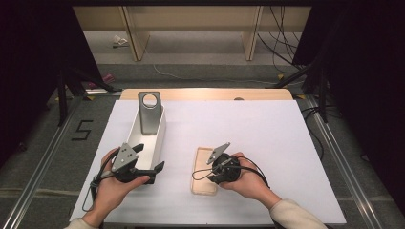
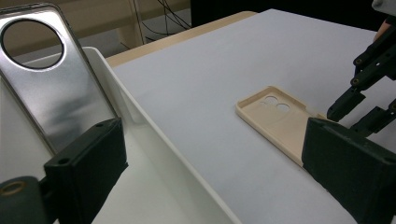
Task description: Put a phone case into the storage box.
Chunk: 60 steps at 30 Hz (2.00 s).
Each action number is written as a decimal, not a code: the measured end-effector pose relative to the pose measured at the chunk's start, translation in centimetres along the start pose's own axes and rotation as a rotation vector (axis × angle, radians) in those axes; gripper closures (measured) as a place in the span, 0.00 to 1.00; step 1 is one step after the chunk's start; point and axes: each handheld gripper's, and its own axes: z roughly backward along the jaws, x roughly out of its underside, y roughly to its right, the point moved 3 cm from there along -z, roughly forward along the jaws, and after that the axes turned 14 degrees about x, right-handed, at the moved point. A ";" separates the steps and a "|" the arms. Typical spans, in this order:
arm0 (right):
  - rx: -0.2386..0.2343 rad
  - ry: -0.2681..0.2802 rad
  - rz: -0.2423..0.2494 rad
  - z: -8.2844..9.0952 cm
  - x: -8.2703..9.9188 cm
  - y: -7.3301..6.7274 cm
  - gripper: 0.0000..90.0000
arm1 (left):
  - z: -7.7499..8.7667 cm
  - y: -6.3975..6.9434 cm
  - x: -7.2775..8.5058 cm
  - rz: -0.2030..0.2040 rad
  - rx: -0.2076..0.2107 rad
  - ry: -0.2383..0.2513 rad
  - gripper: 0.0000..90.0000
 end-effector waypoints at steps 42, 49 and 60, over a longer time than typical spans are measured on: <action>0.005 0.009 0.133 1.3 -0.7 -0.6 0.34 | -0.2 0.2 0.2 -0.018 0.012 -0.014 0.07; -0.006 -0.051 0.256 1.0 -1.0 -2.4 0.36 | -0.2 0.2 0.2 -0.019 0.015 -0.015 0.07; 0.017 -0.110 0.367 -0.1 -1.8 -3.9 0.39 | -0.3 0.3 0.2 -0.020 0.016 -0.018 0.07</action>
